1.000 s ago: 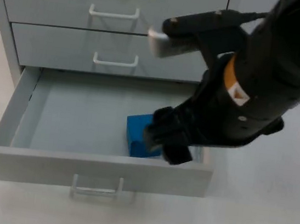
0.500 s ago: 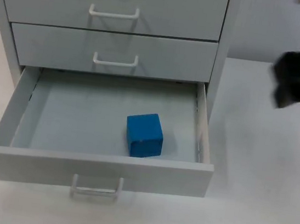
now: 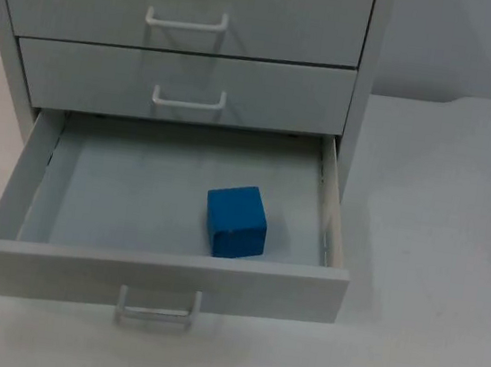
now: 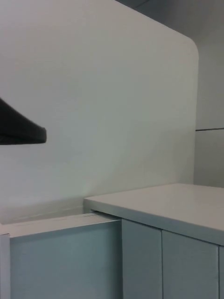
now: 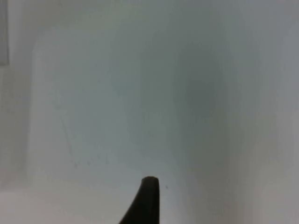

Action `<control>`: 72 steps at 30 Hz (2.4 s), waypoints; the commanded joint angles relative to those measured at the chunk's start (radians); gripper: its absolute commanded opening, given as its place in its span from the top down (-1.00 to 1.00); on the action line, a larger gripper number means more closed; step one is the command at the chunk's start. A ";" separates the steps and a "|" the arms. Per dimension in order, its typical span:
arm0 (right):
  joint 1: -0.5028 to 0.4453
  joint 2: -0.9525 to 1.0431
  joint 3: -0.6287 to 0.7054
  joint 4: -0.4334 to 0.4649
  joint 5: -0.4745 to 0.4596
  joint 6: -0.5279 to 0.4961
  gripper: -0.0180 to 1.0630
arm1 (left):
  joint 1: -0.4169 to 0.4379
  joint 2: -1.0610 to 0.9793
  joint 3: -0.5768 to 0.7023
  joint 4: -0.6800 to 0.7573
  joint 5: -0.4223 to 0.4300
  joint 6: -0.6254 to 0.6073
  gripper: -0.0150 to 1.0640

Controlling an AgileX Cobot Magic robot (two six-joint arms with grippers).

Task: Open the drawer with the left hand, place the block into the drawer with the right hand, then close the drawer with the left hand.

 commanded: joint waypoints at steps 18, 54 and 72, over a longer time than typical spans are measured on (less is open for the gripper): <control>-0.015 -0.103 0.064 -0.170 0.040 0.098 -0.52 | 0.002 -0.004 0.005 -0.027 0.014 -0.004 -0.98; -0.015 -0.136 0.065 -0.135 0.010 0.098 -0.52 | -0.170 0.315 -0.191 -0.235 0.150 0.346 0.98; -0.015 -0.136 0.065 -0.134 -0.008 0.098 -0.52 | -0.904 0.638 -0.254 0.636 0.106 -0.336 0.98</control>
